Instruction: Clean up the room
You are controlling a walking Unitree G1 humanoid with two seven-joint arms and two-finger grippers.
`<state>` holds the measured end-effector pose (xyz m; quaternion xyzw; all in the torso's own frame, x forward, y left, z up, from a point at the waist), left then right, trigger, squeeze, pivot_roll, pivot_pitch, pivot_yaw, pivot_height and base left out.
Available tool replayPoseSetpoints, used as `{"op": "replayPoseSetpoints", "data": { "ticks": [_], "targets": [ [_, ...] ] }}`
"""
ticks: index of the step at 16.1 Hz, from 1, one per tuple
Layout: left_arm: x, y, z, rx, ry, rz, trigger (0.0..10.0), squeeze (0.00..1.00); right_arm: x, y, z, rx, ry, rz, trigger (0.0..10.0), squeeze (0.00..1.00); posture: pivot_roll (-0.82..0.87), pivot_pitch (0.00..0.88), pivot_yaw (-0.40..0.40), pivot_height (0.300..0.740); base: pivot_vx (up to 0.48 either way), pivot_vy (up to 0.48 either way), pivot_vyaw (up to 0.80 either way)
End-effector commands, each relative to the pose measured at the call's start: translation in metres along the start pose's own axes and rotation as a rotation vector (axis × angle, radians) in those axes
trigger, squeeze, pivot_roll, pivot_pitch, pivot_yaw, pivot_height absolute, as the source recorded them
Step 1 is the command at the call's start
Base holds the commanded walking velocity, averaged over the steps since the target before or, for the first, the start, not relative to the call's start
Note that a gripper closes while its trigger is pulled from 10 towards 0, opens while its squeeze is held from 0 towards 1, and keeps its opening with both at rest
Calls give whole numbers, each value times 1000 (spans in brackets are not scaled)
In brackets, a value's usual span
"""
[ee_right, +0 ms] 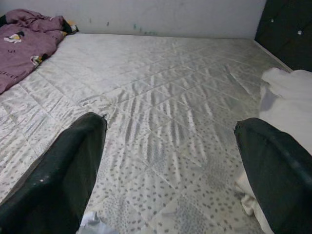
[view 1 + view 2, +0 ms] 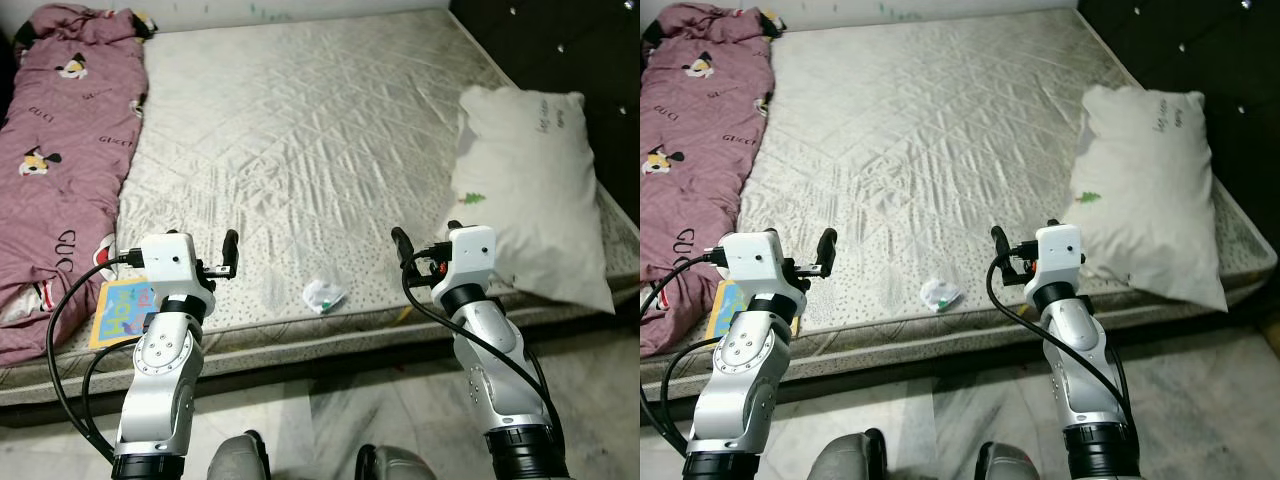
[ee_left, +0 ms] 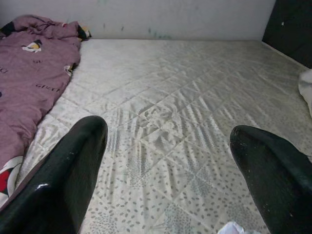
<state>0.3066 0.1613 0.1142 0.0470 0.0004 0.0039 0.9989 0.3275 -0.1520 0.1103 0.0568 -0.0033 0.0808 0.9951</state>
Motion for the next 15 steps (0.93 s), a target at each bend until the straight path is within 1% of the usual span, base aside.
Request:
{"op": "replayPoseSetpoints", "data": {
  "ticks": [1, 4, 11, 15],
  "targets": [
    [-1, 0, -1, 1, 1, -6, 10000, 0, 1, 3, 0, 2, -2, 10, 10000, 0, 40, 113, 9, 740, 341, 0, 0],
    [0, -1, 0, -1, -2, -13, 10000, 0, 2, 2, 1, 1, -4, 10, 10000, 0, 39, 104, 7, 740, 315, 0, 0],
    [2, -1, 0, 11, -2, 2, 10000, 0, 3, -2, -1, -9, -3, -1, 10000, 0, 41, 96, 10, 740, 0, 0, 0],
    [3, -2, -1, 11, 0, 6, 10000, 0, 2, -4, -1, -4, -8, -10, 10000, 0, 39, 110, 14, 740, 0, 0, 0]
  ]
}}
Point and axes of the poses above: a point about 5 cm out from each wrist's last joint towards the gripper, its own x axis pointing out of the wrist towards the gripper, its own z axis along the axis of the wrist's last joint, y = z × x, the point moved 4 cm from there along x, pointing out of the wrist towards the gripper, and after that the axes turned 9 degrees about x, right-handed, at the moved point
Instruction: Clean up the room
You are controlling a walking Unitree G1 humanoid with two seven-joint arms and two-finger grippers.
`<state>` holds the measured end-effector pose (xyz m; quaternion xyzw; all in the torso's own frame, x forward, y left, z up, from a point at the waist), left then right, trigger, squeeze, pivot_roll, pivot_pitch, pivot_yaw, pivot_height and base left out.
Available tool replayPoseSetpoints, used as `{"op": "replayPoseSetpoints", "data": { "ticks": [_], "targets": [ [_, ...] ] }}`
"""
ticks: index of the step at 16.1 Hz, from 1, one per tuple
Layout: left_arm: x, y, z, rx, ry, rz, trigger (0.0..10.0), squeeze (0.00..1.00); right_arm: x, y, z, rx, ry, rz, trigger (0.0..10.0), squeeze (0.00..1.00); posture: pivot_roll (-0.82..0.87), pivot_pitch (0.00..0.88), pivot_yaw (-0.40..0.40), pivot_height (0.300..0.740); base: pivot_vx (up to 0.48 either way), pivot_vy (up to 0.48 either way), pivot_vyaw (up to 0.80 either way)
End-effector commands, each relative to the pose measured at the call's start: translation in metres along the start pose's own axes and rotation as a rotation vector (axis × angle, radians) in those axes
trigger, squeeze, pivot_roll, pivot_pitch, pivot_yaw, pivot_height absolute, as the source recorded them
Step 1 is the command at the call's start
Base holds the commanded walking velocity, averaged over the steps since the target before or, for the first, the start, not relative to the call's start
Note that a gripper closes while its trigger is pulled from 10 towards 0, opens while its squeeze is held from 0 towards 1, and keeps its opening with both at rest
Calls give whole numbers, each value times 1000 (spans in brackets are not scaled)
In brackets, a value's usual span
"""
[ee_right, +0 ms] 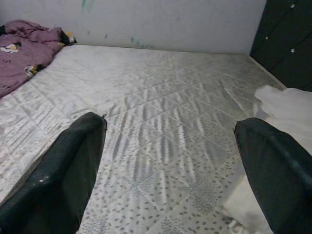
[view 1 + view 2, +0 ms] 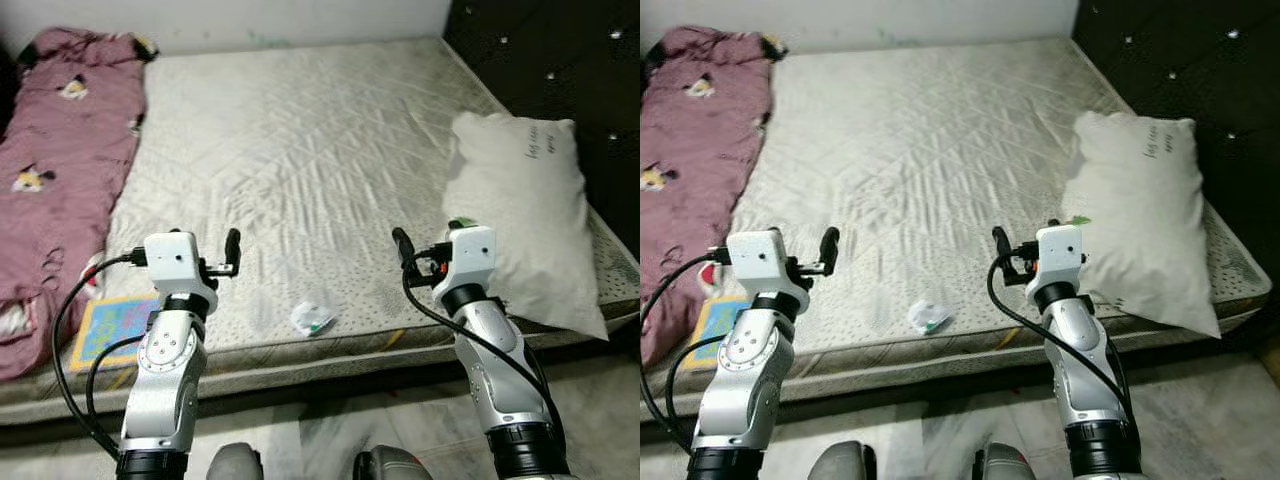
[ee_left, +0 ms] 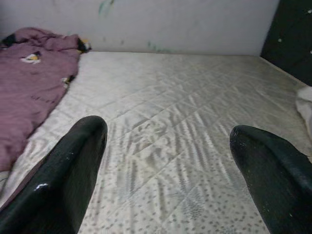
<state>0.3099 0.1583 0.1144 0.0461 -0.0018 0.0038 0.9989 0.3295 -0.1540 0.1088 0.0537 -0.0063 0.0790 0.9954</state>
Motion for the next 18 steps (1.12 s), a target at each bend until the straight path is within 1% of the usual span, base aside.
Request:
{"op": "replayPoseSetpoints", "data": {
  "ticks": [1, 2, 3, 6, 7, 10, 13, 16, 18],
  "targets": [
    [-1, 1, -1, 11, 7, 10, 10000, 0, 0, -2, 1, 8, -5, -10, 10000, 0, 39, 110, 16, 740, 0, 0, 0],
    [-1, 1, -2, 9, 10, 14, 10000, 0, 0, -2, 1, 12, -5, -10, 10000, 0, 40, 110, 16, 740, 0, 0, 0],
    [-2, 3, -4, 5, 16, 20, 10000, 0, -2, 1, 0, 32, -5, -4, 10000, 0, 41, 114, 15, 740, 0, 0, 0],
    [-3, 5, -5, -3, 25, 27, 10000, 0, -4, 8, -3, 48, 5, 18, 10000, 0, 41, 125, 12, 740, 0, 0, 0],
    [-3, 5, -5, -3, 26, 28, 10000, 0, -5, 10, -3, 51, 6, 23, 10000, 0, 40, 128, 10, 732, 0, 0, 0],
    [-3, 4, -7, -4, 37, 38, 10000, 0, -5, 9, -4, 42, 13, 32, 10000, 0, 38, 133, 7, 682, 0, 0, 0],
    [-4, 6, -8, 0, 45, 50, 10000, 0, -5, 8, -4, 40, 13, 31, 10000, 0, 38, 132, 8, 642, 0, 0, 0],
    [-4, 5, -8, -1, 47, 52, 10000, 0, -6, 10, -5, 35, 16, 42, 10000, 0, 37, 128, 6, 608, 0, 0, 0],
    [-4, 6, -8, 1, 48, 58, 10000, 0, -5, 10, -5, 33, 16, 48, 10000, 0, 38, 126, 3, 592, 0, 0, 0]
  ]
}}
Point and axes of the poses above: a point about 5 cm out from each wrist's last joint towards the gripper, its own x axis pointing out of the wrist towards the gripper, its own z axis along the axis of the wrist's last joint, y = z × x, the point moved 4 cm from there along x, pointing out of the wrist towards the gripper, and after that the axes turned 9 degrees about x, right-handed, at the moved point
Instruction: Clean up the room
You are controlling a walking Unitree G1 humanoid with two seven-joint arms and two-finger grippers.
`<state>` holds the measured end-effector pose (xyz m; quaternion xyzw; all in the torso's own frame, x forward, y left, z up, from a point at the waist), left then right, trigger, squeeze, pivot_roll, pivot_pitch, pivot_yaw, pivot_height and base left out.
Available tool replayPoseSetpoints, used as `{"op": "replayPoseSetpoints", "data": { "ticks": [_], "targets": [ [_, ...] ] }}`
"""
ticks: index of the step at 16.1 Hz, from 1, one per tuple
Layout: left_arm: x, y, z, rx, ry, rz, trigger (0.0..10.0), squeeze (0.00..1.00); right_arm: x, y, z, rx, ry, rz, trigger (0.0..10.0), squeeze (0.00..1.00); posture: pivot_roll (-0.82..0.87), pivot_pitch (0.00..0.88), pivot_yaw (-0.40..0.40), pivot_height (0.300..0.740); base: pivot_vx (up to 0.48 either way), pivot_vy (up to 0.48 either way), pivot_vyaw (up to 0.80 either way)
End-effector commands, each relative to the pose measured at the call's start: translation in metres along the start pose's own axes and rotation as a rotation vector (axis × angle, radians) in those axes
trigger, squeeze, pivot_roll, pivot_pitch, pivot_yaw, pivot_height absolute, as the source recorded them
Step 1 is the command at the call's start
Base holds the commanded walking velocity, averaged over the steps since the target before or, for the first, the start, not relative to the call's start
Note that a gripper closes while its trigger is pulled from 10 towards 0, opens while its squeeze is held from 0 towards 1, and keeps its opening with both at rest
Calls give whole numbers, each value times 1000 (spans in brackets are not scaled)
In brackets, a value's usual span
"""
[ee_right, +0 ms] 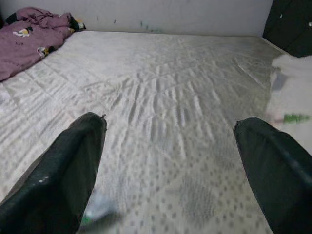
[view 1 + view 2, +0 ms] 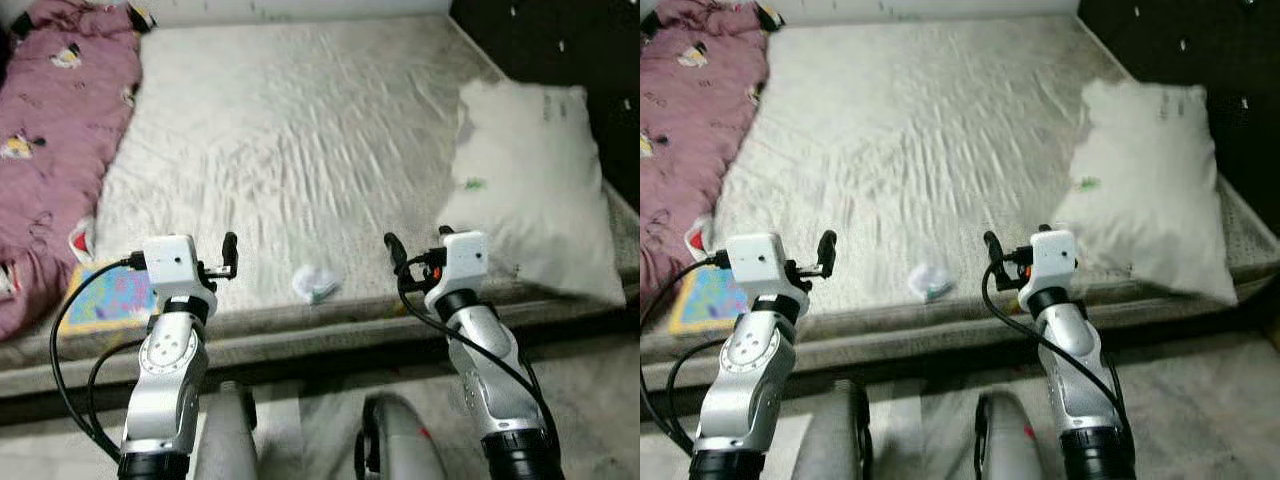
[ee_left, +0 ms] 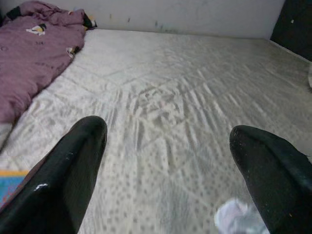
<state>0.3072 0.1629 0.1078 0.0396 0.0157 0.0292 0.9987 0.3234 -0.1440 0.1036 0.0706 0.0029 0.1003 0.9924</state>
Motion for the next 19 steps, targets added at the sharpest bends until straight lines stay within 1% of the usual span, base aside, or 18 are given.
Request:
{"op": "replayPoseSetpoints", "data": {
  "ticks": [1, 7, 9, 11, 13, 15, 17, 19],
  "targets": [
    [-1, 2, -2, 14, 11, 13, 10000, 0, 0, 0, 1, -12, 1, 11, 10000, 0, 39, 124, 2, 592, 0, 0, 0],
    [0, 6, -2, 24, 16, 30, 10000, 0, 6, 3, 1, -55, 8, 49, 10000, 0, 43, 119, -2, 592, 0, 0, 0],
    [1, 6, -2, 25, 17, 32, 10000, 0, 7, 4, 1, -54, 4, 59, 10000, 0, 44, 117, -2, 592, 0, 0, 438],
    [1, 6, -2, 25, 16, 35, 10000, 0, 8, 7, 1, -42, 4, 66, 10000, 0, 45, 121, -2, 592, 0, 0, 0],
    [2, 6, -1, 22, 13, 30, 10000, 0, 9, 11, 2, -51, -3, 86, 10000, 0, 44, 127, 0, 592, 0, 0, 0],
    [3, 3, 2, 16, -5, 7, 10000, 0, 10, 15, 3, -68, -9, 108, 10000, 0, 43, 131, 1, 592, 0, 0, 672],
    [3, 3, 3, 15, -5, 7, 10000, 0, 12, 17, 3, -58, -12, 114, 10000, 0, 41, 134, 2, 592, 0, 0, 800],
    [4, 2, 3, 15, -8, 5, 10000, 0, 15, 21, 2, -50, -3, 128, 10000, 0, 41, 135, 1, 592, 0, 0, 0]
  ]
}}
Point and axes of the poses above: a point about 5 cm out from each wrist's last joint towards the gripper, its own x axis pointing out of the wrist towards the gripper, its own z axis along the axis of the wrist's last joint, y = z × x, the point moved 4 cm from there along x, pointing out of the wrist towards the gripper, and after that the axes turned 9 degrees about x, right-handed, at the moved point
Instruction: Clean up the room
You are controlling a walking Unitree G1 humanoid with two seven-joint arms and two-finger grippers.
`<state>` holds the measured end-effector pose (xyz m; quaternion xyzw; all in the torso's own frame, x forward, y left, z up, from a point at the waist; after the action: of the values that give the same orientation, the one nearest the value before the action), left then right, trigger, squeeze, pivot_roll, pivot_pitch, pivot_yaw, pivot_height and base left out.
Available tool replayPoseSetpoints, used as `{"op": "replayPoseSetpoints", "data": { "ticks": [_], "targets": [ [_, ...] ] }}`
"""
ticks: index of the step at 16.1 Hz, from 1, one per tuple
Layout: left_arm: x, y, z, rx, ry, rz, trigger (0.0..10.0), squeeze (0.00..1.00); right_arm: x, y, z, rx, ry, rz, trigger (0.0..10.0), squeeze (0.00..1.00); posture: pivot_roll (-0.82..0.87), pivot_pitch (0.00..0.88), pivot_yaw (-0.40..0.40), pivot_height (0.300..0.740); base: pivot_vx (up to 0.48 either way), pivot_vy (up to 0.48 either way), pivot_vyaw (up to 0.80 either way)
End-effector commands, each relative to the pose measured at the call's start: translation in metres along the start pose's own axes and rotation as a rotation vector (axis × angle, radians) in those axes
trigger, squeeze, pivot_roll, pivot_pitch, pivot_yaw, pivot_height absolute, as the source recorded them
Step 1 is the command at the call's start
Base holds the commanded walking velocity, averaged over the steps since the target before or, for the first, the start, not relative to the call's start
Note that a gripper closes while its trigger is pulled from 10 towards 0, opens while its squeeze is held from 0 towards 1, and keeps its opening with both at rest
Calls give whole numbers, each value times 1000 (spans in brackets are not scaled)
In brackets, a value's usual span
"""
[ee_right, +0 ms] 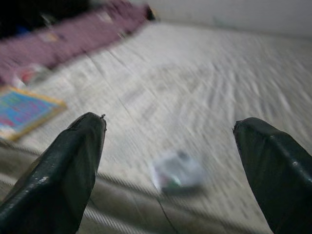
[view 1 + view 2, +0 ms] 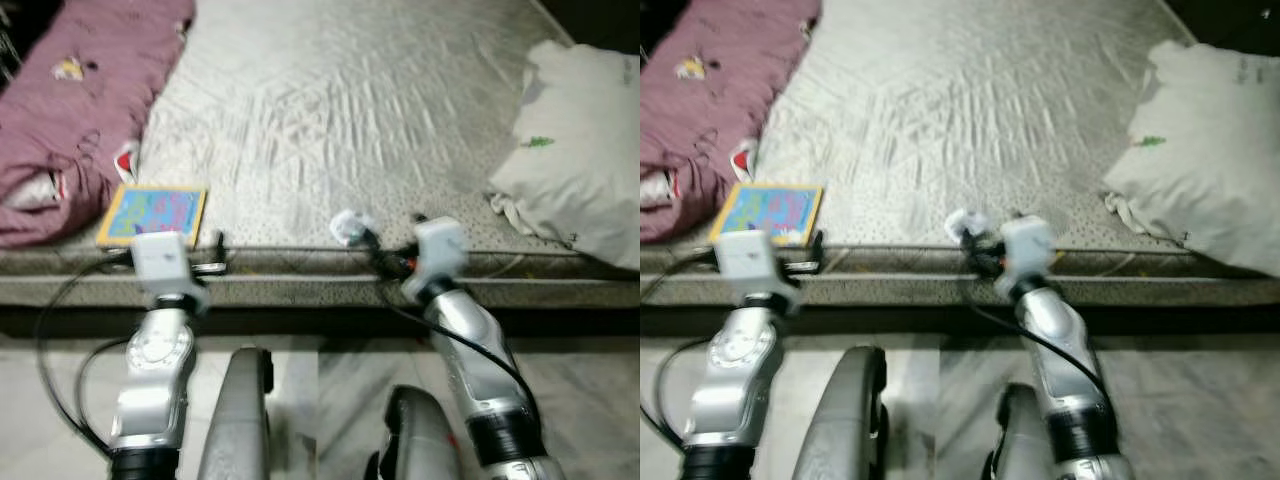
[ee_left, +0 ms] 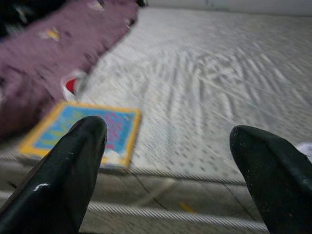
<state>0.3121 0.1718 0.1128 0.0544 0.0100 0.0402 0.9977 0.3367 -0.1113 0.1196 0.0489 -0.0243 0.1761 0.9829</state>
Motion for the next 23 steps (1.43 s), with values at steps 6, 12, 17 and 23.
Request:
{"op": "replayPoseSetpoints", "data": {
  "ticks": [6, 12, 17, 23],
  "targets": [
    [-1, -9, -3, -30, 12, -26, 10000, 0, 0, -2, -13, 9, 45, 4, 10000, 0, 44, 133, -4, 592, 0, 0, 0],
    [-2, -15, 1, -32, -12, -66, 10000, 0, -1, -6, -14, 5, 40, -10, 10000, 0, 40, 133, -1, 592, 362, 0, 0],
    [-2, -16, 0, -39, -10, -68, 10000, 0, -1, -6, -15, 4, 40, -8, 10000, 0, 40, 121, 1, 592, 315, 0, 0],
    [-5, -15, -7, -40, 15, -53, 10000, 0, -5, -4, -22, 16, 53, 9, 10000, 0, 43, 98, 0, 588, 0, 0, 0]
  ]
}}
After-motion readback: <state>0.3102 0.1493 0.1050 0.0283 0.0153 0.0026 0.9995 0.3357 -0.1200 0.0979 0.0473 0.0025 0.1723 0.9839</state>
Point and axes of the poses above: a point about 5 cm out from each wrist's last joint towards the gripper, its own x axis pointing out of the wrist towards the gripper, its own z axis along the axis of the wrist's last joint, y = z × x, the point moved 4 cm from there along x, pointing out of the wrist towards the gripper, and after that the axes turned 9 degrees about x, right-handed, at the moved point
